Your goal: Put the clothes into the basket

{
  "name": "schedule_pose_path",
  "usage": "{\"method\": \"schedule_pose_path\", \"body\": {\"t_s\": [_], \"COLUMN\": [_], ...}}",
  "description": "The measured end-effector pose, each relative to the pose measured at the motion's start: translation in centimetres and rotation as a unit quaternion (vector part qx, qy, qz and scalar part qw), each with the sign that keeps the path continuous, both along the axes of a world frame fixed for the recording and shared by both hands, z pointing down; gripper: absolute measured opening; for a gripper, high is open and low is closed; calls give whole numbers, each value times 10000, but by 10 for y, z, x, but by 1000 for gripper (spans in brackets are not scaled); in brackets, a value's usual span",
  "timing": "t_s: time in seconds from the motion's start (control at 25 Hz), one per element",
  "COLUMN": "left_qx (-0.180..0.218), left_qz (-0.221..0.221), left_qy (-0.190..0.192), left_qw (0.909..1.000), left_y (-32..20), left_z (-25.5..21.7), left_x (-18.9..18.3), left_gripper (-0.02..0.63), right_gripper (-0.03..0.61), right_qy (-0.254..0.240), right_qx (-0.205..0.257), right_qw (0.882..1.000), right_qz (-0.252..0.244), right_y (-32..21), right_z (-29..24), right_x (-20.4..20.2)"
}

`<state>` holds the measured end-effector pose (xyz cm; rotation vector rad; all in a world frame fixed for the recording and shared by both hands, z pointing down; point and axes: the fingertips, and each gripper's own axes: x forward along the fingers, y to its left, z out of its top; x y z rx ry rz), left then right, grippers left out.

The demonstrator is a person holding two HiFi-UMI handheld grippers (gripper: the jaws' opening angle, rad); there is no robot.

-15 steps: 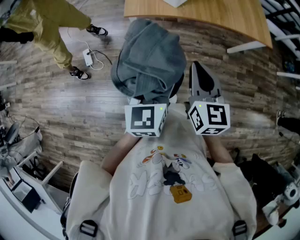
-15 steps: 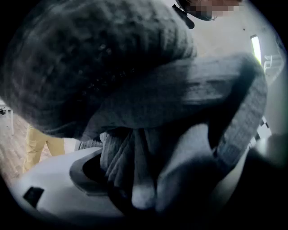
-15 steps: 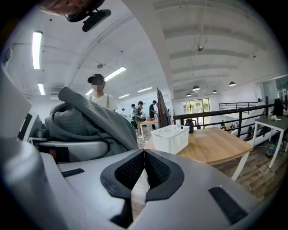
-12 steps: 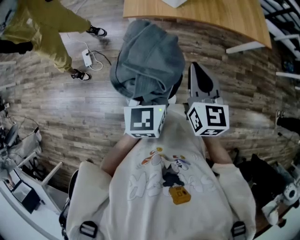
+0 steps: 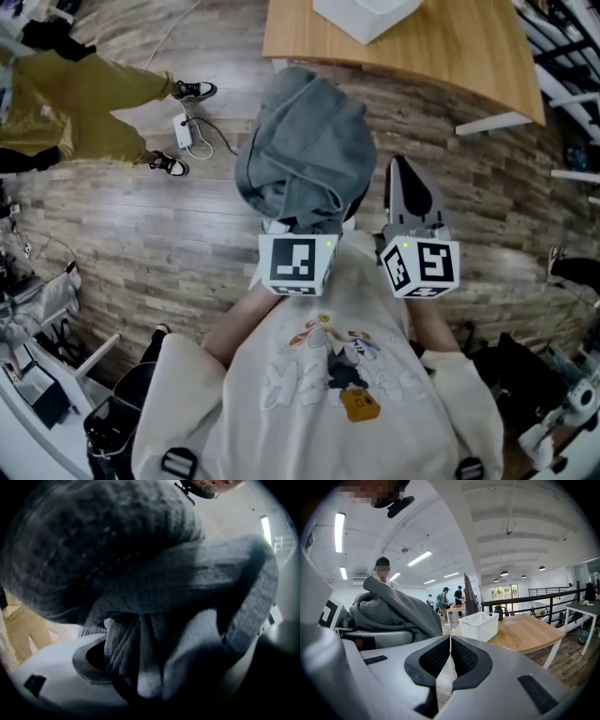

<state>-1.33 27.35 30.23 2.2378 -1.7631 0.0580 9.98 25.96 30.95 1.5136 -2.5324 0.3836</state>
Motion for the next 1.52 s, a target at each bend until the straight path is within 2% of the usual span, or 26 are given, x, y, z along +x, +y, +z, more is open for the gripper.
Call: {"method": "schedule_pose_path", "body": {"t_s": [0.32, 0.52, 0.92, 1.52], "left_qx": [-3, -116, -33, -11], "left_qz": [20, -46, -20, -127], "left_qy": [97, 146, 251, 215], "left_qw": [10000, 9998, 9997, 9997], "left_y": [-6, -3, -1, -52], "left_z": [-2, 4, 3, -1], "left_x": [-17, -42, -84, -91], "left_gripper": [448, 448, 448, 448], "right_gripper": [25, 25, 25, 25], "right_qy": [-33, -69, -139, -209], "right_qx": [-72, -126, -123, -304], "right_qw": [10000, 9999, 9997, 9990], "right_qz": [51, 79, 160, 240], "right_y": [-5, -5, -3, -56], "right_z": [1, 7, 8, 20], "right_x": [-16, -38, -75, -68]}}
